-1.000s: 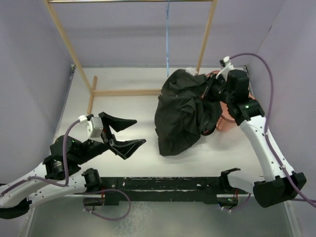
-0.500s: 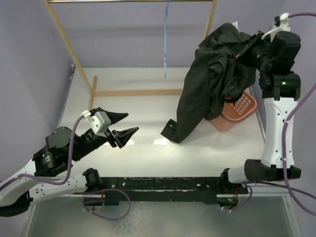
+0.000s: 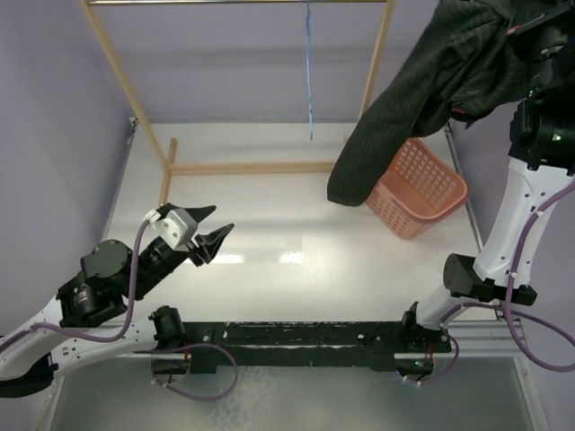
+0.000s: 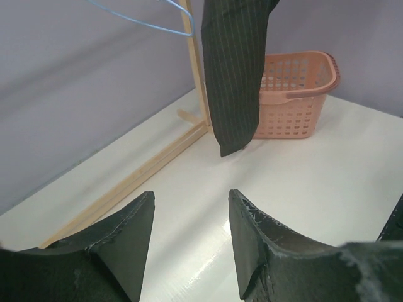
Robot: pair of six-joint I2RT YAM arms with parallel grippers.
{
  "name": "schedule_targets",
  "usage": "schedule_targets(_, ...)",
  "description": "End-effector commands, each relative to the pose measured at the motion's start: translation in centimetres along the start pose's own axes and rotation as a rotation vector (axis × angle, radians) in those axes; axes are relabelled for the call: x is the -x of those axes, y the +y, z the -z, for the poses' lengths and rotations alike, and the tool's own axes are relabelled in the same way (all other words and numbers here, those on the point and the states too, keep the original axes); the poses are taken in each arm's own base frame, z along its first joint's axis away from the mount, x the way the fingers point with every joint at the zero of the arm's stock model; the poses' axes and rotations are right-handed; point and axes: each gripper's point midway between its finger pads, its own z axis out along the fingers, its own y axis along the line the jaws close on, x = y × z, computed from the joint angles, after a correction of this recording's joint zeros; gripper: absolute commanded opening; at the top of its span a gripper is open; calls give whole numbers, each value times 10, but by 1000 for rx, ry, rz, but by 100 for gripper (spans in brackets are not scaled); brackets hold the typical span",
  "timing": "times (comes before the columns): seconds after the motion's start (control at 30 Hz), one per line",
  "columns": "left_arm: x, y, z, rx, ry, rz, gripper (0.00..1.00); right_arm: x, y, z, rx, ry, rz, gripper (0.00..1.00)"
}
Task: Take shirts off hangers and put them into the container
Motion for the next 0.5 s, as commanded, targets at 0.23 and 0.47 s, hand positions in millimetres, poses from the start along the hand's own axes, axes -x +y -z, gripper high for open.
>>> schedule_targets(0.23, -20, 1, -17, 48, 1, -69, 55, 88, 8, 40, -67, -320, 175, 0)
schedule_targets(0.47, -34, -14, -29, -12, 55, -85, 56, -21, -35, 16, -61, -42, 189, 0)
